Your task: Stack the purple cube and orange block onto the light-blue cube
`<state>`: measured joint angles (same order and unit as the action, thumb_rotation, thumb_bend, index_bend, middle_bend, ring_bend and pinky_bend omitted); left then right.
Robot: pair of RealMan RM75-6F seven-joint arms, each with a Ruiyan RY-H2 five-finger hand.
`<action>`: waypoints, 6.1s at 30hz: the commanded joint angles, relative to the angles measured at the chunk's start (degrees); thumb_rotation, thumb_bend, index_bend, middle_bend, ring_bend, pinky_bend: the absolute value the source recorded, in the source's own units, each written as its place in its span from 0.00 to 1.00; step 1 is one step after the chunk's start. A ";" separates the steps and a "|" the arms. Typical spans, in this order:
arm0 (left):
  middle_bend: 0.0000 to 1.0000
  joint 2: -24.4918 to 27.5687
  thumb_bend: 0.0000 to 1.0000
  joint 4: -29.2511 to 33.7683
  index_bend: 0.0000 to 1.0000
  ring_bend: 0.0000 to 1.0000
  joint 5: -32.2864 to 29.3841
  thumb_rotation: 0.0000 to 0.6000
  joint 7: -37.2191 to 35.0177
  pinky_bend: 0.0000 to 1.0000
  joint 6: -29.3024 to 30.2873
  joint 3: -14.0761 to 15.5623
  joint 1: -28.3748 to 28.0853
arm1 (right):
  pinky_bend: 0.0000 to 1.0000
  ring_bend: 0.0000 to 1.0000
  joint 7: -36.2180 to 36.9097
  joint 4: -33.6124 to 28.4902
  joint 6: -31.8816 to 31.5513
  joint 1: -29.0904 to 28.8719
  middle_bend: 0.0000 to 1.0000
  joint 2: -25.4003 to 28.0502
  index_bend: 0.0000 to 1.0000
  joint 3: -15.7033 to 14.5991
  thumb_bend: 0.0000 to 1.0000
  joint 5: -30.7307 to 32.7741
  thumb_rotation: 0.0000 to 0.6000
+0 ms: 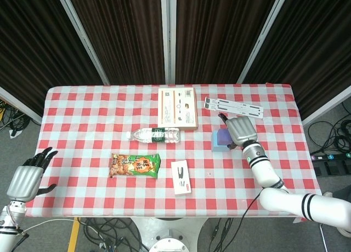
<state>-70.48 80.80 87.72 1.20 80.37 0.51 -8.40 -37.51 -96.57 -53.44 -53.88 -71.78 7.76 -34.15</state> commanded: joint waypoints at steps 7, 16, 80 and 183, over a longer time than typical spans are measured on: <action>0.20 -0.10 0.00 0.38 0.19 0.20 0.44 1.00 -0.01 0.33 0.16 -0.10 -0.25 | 0.93 0.97 -3.69 -7.71 -4.99 2.40 1.00 13.14 0.20 -3.05 0.00 2.09 1.00; 0.20 -0.49 0.00 0.61 0.19 0.20 0.84 1.00 1.38 0.33 -0.35 0.20 -0.58 | 0.93 0.97 3.72 4.98 2.11 4.80 1.00 6.37 0.33 -3.93 0.00 3.23 1.00; 0.20 -0.96 0.00 -3.45 0.19 0.20 0.18 1.00 -1.97 0.33 -1.89 0.84 -0.78 | 0.94 0.99 -4.26 35.20 8.11 -1.28 1.00 -22.64 0.54 0.23 0.06 13.66 1.00; 0.20 0.39 0.00 -1.58 0.19 0.20 0.37 1.00 -2.05 0.33 0.76 -0.37 -0.77 | 0.40 0.16 14.38 -9.38 -37.10 28.58 0.23 12.02 0.19 -11.93 0.01 -37.50 1.00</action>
<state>-69.89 79.39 87.85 -0.81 80.66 0.24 -9.34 -30.03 -113.31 -78.53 -38.57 -56.33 4.69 -56.16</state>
